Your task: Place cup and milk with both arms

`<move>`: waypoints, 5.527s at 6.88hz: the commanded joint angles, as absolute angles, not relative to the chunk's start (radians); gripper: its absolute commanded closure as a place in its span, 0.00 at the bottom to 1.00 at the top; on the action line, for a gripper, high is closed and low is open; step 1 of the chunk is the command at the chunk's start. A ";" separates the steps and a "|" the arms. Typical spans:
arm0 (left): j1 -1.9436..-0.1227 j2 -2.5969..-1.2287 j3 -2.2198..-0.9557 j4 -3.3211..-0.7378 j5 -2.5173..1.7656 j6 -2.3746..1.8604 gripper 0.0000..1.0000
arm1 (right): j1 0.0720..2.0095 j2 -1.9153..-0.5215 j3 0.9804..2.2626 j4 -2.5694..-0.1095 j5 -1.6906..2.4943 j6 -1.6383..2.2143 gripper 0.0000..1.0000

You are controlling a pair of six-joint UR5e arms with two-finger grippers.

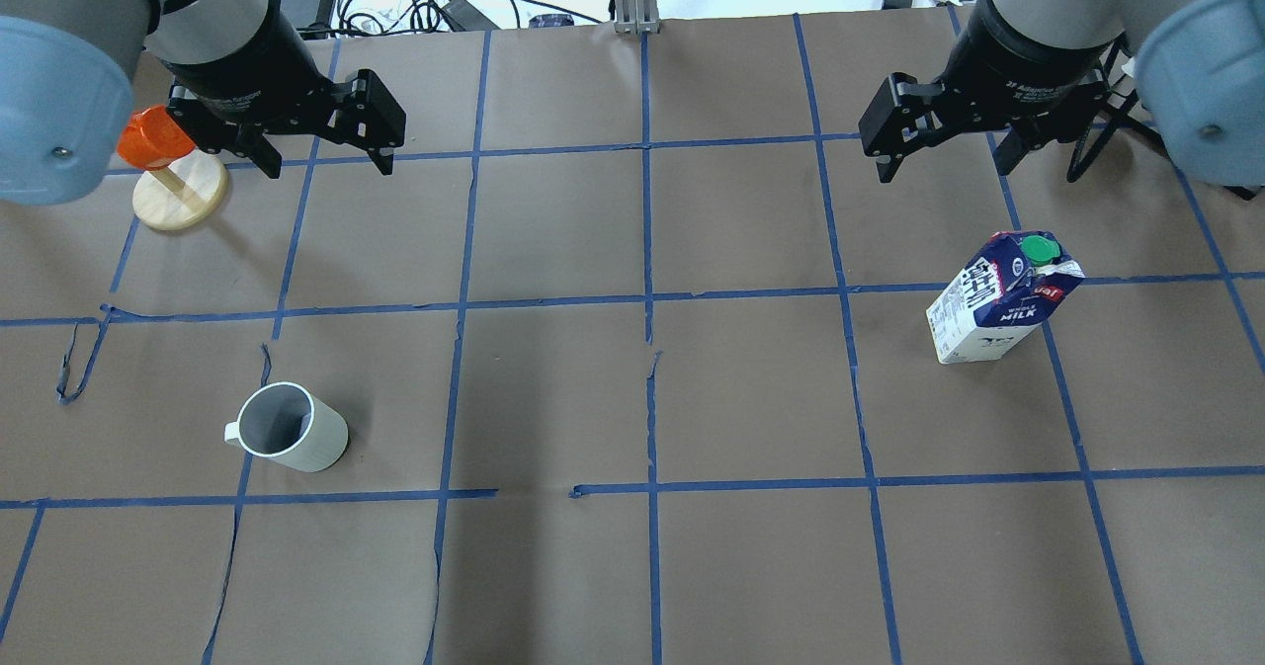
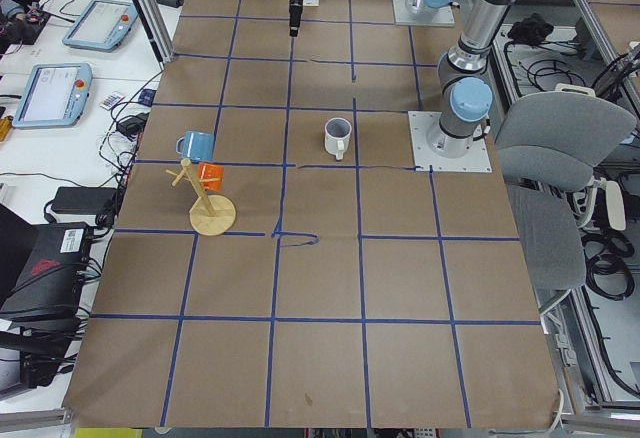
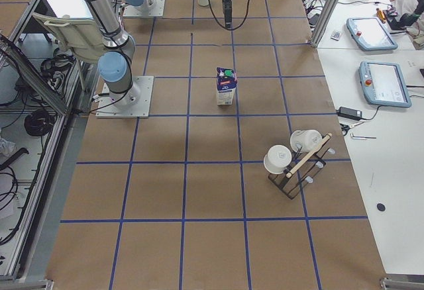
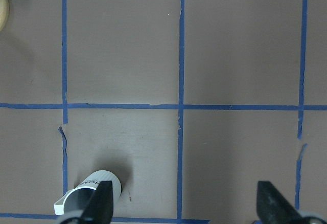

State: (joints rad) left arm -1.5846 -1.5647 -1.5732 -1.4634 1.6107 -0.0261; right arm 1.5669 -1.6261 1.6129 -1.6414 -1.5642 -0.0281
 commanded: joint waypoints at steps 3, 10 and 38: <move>-1.585 -1.566 -1.574 -1.463 1.611 -0.026 0.00 | 1.563 -1.626 1.614 -1.643 -1.562 -0.025 0.00; -1.585 -1.566 -1.574 -1.463 1.611 -0.026 0.00 | 1.554 -1.626 1.609 -1.652 -1.565 -0.028 0.00; -1.350 -1.635 -2.008 -1.261 1.605 -0.044 1.00 | 1.289 -1.459 1.822 -1.836 -1.586 -0.291 0.62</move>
State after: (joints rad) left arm -1.3212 -1.6306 -2.0463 -1.2602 1.6088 -0.0087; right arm 1.2885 -1.4577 1.8267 -1.8366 -1.5860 -0.2915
